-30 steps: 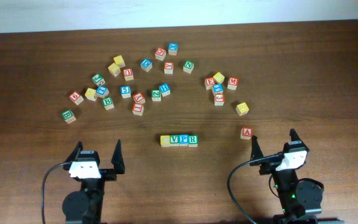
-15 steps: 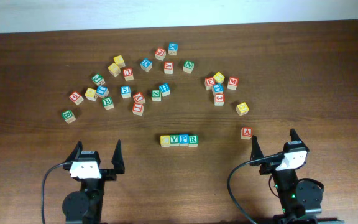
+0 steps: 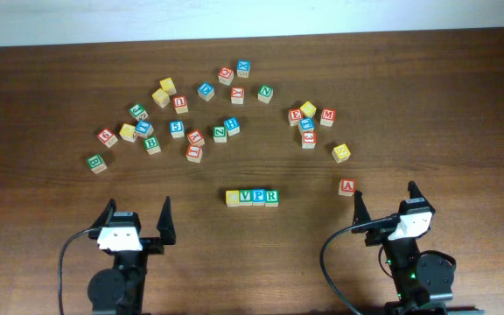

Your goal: Spell out CVPR

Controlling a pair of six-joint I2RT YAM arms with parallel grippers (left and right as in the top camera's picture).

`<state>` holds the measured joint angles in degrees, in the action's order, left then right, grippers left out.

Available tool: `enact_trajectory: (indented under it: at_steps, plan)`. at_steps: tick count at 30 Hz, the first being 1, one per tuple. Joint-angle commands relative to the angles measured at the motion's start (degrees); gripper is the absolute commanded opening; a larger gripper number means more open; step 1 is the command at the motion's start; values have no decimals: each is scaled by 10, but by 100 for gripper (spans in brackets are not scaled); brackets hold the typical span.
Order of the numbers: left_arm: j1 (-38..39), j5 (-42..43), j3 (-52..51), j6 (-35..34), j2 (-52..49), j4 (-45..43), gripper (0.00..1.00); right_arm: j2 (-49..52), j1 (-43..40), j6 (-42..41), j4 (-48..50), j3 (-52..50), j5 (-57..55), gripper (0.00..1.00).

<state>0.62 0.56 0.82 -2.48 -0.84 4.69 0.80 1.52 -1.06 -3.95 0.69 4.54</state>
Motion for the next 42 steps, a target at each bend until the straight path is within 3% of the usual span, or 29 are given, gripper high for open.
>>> enact_trajectory:
  at_steps: [1, 10, 42]
  plan:
    - [1, -6, -3, -26, 6, 2, 99, -6, -4, 2, -2, -4, 3, 98]
    - [1, -10, -3, 7, 6, 2, 99, -6, -4, 2, -2, -4, 3, 98]
    - [1, -8, -3, 7, 5, 1, 99, -6, -30, 2, -3, -4, -7, 98]
